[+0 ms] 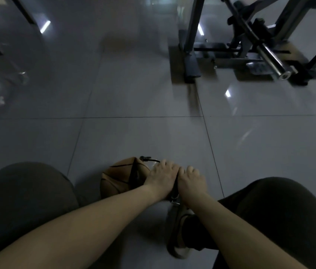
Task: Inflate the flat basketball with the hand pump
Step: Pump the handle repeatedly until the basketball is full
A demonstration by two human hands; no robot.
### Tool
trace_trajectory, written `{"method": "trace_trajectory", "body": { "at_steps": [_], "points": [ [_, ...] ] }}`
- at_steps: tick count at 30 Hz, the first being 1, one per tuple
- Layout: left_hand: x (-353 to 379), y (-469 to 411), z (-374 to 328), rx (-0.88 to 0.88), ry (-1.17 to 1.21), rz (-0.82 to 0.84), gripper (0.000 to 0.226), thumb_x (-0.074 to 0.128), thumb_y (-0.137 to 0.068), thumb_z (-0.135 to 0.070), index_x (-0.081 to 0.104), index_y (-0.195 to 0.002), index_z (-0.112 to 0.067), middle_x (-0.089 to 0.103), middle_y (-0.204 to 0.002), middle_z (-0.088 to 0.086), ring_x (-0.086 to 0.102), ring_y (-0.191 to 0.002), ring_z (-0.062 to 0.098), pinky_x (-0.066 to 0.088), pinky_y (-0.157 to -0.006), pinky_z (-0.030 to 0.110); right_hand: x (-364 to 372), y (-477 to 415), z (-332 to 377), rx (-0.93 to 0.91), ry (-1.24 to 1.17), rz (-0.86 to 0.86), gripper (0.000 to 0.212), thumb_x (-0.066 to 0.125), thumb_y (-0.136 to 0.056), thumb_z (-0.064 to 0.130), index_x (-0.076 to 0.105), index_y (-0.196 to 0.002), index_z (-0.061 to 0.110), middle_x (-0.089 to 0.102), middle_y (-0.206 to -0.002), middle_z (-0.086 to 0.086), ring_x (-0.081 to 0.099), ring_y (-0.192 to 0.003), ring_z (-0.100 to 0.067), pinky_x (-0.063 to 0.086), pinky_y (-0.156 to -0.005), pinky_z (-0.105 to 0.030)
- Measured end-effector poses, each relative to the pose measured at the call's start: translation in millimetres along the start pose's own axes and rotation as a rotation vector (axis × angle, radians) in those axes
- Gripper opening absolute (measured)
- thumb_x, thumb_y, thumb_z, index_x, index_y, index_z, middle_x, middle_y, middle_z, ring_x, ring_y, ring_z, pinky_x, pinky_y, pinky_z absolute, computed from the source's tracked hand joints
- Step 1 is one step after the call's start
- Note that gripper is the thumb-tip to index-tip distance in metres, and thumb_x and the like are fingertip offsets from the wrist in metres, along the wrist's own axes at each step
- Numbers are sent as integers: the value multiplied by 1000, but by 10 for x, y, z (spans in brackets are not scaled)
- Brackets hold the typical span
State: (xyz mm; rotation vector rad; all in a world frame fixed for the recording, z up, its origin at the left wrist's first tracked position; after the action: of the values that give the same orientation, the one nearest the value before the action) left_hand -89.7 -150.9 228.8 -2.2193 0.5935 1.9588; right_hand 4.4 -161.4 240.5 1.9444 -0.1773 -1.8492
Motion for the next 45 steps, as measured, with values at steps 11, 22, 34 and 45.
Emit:
{"method": "trace_trajectory", "body": {
  "at_steps": [11,22,34,45],
  "points": [
    [-1280,-30,8,100,68,-463,12,50,-83,-16,46,-94,-17,51,-90,2,46,-80,19,37,-75,32,-1173,314,-162,-5,-140,-623,17,57,-91,31,51,-96,16,46,-91,-3,47,-75,-17,51,-64,-34],
    [-167,18,64,-2,-83,-361,9,45,-82,-17,53,-88,-18,54,-81,4,49,-72,22,41,-60,33,-415,131,36,-28,-54,-234,17,44,-97,17,49,-112,13,53,-111,-9,52,-99,-26,44,-75,-32],
    [176,82,-5,5,-93,-78,21,41,-96,-23,45,-116,-18,50,-112,7,45,-102,26,36,-88,38,-73,108,23,-22,-47,111,50,67,-90,21,42,-131,9,44,-130,-12,46,-118,-28,44,-95,-35],
    [-1287,129,77,96,46,-474,6,50,-85,-20,45,-83,-20,52,-83,3,45,-75,21,35,-73,35,-1053,377,13,15,-65,-727,13,57,-86,26,52,-95,18,49,-91,-2,43,-78,-17,44,-60,-32]
  ]
}}
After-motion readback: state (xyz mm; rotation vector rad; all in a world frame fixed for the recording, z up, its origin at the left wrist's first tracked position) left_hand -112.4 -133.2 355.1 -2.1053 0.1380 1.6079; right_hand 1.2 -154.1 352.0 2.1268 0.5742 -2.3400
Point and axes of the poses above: each hand's wrist, its own y-axis away from the middle knuckle, its own x-axis out of the palm, z = x × y, the point moved 4 cm from there along -y, towards the middle knuckle
